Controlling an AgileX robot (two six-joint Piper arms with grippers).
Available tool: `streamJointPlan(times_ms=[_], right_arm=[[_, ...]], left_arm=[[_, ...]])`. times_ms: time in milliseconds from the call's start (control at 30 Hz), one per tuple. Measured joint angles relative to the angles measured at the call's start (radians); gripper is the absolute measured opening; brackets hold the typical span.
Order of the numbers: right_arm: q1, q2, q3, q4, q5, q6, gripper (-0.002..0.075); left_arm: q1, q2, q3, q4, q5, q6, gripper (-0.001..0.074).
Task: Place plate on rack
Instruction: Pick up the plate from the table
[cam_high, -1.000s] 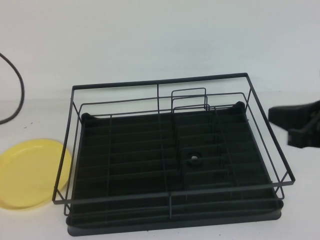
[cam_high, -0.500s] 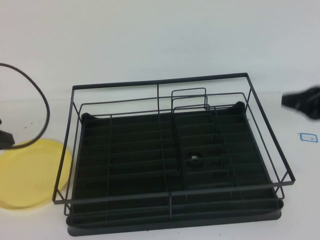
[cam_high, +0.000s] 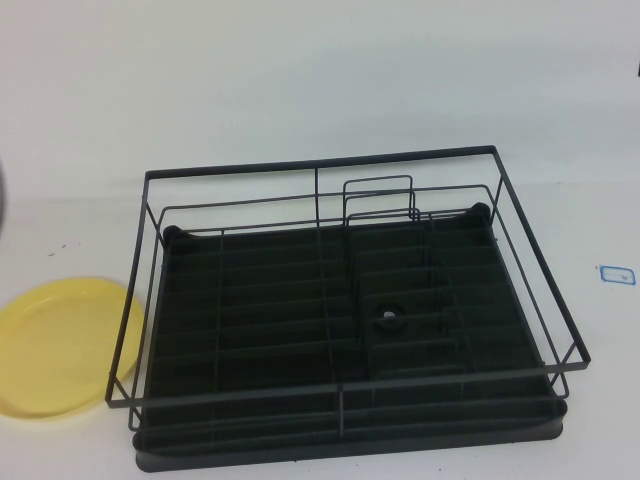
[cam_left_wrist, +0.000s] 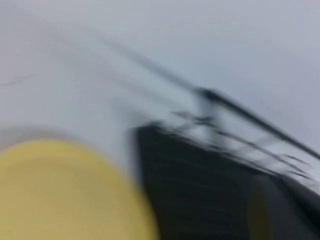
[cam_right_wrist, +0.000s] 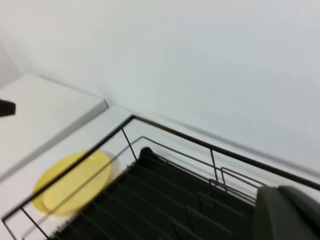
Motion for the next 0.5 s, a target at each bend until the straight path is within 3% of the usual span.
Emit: streamJointPlan(times_ms=[133,300,367,500], right_arm=[[0.0,0.0,0.0,-0.005,-0.004,-0.062,-0.0002],[0.021,0.002,0.0,-0.005,-0.008,-0.066,-0.0002],[0.041,0.006,0.0,-0.005,-0.008,-0.066,-0.0002],[0.095,0.009,0.0,-0.005,-0.008,-0.071,-0.0002]], left_arm=[[0.041,0.04,0.0,0.185,-0.143,-0.142,0.0],[-0.013,0.135,0.0,0.301,-0.175,-0.187,0.0029],[-0.024,0.164,0.0,0.322,-0.191,-0.19,0.0083],[-0.024,0.211,0.0,0.356,-0.255,-0.19,0.028]])
